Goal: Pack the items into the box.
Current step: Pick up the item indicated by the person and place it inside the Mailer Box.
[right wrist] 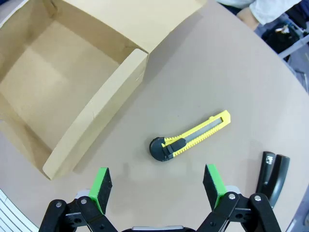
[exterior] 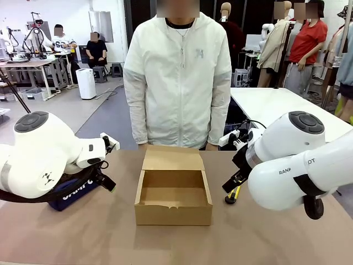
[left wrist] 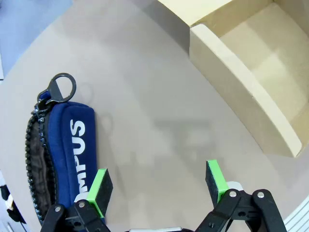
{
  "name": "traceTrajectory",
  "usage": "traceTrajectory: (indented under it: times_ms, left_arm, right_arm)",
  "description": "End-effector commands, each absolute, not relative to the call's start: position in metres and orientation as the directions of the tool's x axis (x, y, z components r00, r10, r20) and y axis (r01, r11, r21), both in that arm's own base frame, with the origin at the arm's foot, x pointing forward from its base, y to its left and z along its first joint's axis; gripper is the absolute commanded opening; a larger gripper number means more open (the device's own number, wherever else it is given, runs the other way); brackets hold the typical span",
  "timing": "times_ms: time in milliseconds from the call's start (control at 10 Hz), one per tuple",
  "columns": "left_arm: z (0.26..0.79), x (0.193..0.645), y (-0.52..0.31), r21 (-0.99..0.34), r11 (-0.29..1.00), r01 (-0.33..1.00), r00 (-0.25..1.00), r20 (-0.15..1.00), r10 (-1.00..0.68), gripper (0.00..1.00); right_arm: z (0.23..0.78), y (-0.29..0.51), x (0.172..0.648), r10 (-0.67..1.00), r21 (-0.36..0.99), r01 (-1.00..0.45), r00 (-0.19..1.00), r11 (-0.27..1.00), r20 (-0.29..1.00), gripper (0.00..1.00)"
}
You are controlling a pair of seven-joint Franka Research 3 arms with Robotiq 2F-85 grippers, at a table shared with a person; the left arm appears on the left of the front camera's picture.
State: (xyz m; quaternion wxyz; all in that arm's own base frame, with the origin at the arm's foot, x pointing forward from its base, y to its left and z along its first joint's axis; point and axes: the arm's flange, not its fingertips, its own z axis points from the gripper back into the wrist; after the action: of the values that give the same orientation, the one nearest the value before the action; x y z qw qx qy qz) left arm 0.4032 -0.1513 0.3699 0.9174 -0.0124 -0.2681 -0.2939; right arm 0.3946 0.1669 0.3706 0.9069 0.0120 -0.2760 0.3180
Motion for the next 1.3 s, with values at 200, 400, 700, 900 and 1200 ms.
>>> traceTrajectory:
  times_ms: [200, 400, 700, 900, 1200]
  left_arm:
    - [0.41, 0.397, -0.156, -0.064, 0.844, 0.533, 0.766, 0.461, -0.448, 1.0]
    - [0.474, 0.395, -0.133, -0.438, 0.716, 0.544, 0.818, 0.469, -0.334, 1.0]
    - [0.539, 0.386, -0.032, -0.715, 0.543, 0.44, 0.866, 0.499, -0.044, 1.0]
    - [0.539, 0.37, 0.075, -0.838, 0.458, 0.295, 0.842, 0.455, 0.29, 1.0]
    - [0.487, 0.326, 0.185, -0.937, 0.337, 0.095, 0.716, 0.299, 0.63, 1.0]
  right_arm:
    - [0.407, 0.156, 0.394, 0.528, 0.039, -0.622, 0.694, 0.782, 0.489, 1.0]
    - [0.486, 0.122, 0.387, 0.28, 0.337, -0.507, 0.795, 0.793, 0.538, 1.0]
    - [0.561, 0.012, 0.358, -0.052, 0.682, -0.372, 0.856, 0.63, 0.514, 1.0]
    - [0.551, -0.074, 0.334, -0.316, 0.824, -0.225, 0.846, 0.52, 0.43, 1.0]
    - [0.494, -0.175, 0.29, -0.629, 0.937, -0.036, 0.732, 0.348, 0.262, 1.0]
